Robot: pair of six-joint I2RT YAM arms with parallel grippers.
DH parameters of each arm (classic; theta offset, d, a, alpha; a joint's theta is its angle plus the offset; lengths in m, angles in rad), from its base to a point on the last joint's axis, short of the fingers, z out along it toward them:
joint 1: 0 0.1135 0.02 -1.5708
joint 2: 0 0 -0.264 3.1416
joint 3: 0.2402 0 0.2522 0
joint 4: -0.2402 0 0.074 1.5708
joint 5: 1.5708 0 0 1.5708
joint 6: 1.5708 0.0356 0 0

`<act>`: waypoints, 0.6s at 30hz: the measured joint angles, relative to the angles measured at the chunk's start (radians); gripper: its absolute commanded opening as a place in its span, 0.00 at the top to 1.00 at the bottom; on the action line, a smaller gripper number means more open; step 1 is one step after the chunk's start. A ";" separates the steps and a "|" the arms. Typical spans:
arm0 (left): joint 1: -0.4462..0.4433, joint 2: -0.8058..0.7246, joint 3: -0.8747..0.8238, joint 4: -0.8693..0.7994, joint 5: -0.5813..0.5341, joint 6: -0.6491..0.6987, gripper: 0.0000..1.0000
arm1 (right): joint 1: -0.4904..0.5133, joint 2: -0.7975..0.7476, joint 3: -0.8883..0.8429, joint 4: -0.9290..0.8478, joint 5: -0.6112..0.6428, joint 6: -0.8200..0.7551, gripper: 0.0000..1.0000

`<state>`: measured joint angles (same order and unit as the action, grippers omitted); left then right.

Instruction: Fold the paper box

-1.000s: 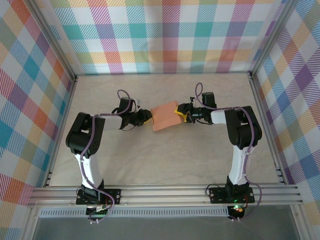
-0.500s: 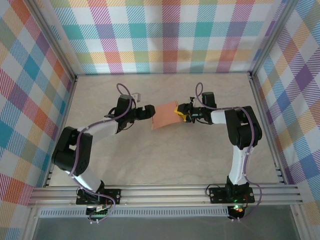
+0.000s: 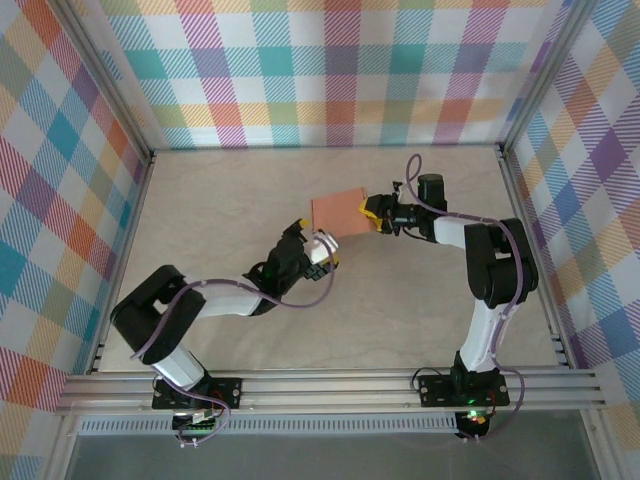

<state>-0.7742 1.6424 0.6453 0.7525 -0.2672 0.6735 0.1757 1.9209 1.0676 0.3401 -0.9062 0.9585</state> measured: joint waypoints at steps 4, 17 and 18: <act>-0.017 0.106 -0.008 0.188 -0.076 0.198 0.05 | 0.000 0.000 -0.010 0.004 -0.008 0.016 0.56; -0.014 0.305 0.015 0.579 -0.192 0.473 0.17 | -0.006 -0.042 -0.027 0.045 -0.031 0.074 0.56; -0.013 0.306 0.018 0.589 -0.192 0.473 0.18 | -0.006 -0.045 -0.028 0.051 -0.034 0.075 0.56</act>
<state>-0.7872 1.9480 0.6628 1.3415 -0.4587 1.1461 0.1692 1.8759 1.0397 0.3916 -0.9405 1.0332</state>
